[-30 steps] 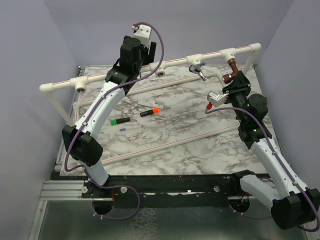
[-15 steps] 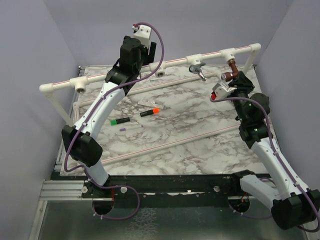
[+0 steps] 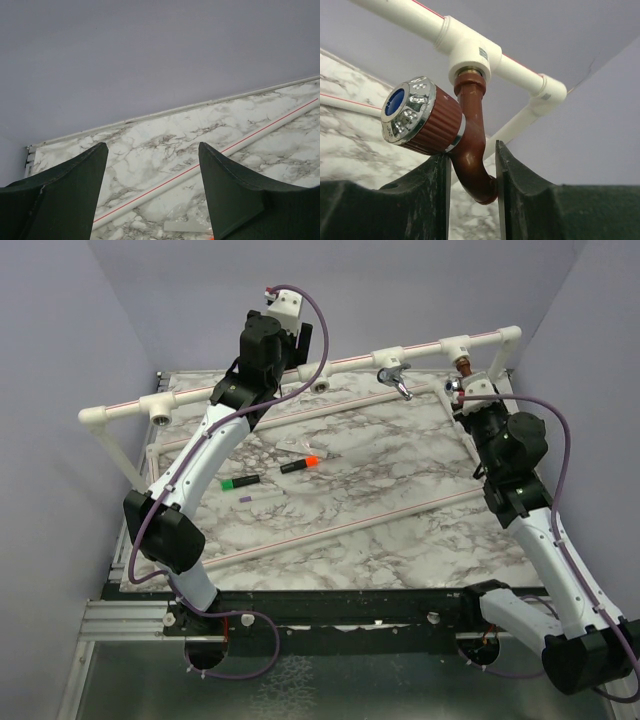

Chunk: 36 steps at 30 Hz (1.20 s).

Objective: Install the water faucets

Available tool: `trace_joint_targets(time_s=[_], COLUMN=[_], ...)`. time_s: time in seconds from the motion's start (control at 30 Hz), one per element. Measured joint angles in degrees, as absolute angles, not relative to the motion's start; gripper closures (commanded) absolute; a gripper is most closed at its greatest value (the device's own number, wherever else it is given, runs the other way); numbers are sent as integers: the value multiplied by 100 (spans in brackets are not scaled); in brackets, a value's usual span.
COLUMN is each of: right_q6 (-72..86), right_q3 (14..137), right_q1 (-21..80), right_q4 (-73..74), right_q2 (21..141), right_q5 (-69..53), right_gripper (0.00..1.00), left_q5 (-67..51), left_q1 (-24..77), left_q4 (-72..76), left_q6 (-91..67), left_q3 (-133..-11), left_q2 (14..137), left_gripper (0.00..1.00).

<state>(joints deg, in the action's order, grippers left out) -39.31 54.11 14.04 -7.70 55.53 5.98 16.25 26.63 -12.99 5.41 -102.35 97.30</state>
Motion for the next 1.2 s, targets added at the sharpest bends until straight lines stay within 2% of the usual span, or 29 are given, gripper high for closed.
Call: trace_joint_targets(time_s=[0.57, 1.2], right_q6=[-370, 5019], right_q3=[5489, 5277], right_q1=[1376, 1376], right_q4=[-801, -674], right_q2=[5546, 5441], right_q5=[1308, 2215], right_gripper=[99, 99], left_q5=[1658, 1678], left_q1=[2663, 2663], left_q4=[-1247, -1177], left_q6=[569, 569], left_q3=[-10219, -10182], left_q2=[9725, 9723], left_gripper=[25, 25])
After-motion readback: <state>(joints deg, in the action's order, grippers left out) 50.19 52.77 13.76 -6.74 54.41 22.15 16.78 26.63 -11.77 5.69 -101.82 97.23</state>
